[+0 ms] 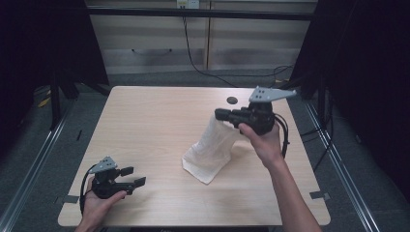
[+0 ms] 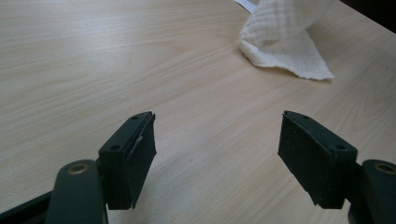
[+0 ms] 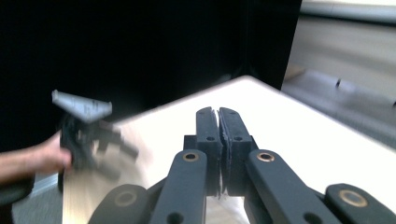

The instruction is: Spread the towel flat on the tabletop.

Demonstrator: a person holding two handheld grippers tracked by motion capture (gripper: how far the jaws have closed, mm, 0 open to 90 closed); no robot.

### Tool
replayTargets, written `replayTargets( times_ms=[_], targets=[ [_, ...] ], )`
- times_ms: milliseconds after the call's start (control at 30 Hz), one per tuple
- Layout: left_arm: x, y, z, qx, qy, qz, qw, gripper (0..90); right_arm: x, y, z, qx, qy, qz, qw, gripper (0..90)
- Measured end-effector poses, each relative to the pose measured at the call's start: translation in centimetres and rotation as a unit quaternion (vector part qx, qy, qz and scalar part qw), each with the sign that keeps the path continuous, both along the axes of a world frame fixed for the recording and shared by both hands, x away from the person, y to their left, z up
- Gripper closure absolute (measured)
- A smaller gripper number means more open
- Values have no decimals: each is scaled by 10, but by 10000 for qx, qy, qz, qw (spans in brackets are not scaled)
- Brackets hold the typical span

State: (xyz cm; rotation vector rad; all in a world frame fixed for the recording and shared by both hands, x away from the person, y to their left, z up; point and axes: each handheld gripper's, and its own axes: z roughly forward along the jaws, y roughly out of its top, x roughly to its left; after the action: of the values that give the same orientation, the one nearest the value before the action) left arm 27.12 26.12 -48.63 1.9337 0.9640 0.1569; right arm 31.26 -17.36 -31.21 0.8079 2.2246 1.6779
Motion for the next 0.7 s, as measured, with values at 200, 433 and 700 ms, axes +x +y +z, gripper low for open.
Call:
replayTargets(
  times_ms=[200,433,700],
  targets=[
    [1,-1,0,19,16,-8,10000,270,-11,-10,-49,-177,454,-66,9988,877],
    [0,0,0,14,17,11,10000,270,-27,-21,-98,-432,927,-132,9947,876],
    [3,-5,0,-48,65,28,10000,282,-42,-39,-161,-884,1655,-361,9816,876]
  ],
)
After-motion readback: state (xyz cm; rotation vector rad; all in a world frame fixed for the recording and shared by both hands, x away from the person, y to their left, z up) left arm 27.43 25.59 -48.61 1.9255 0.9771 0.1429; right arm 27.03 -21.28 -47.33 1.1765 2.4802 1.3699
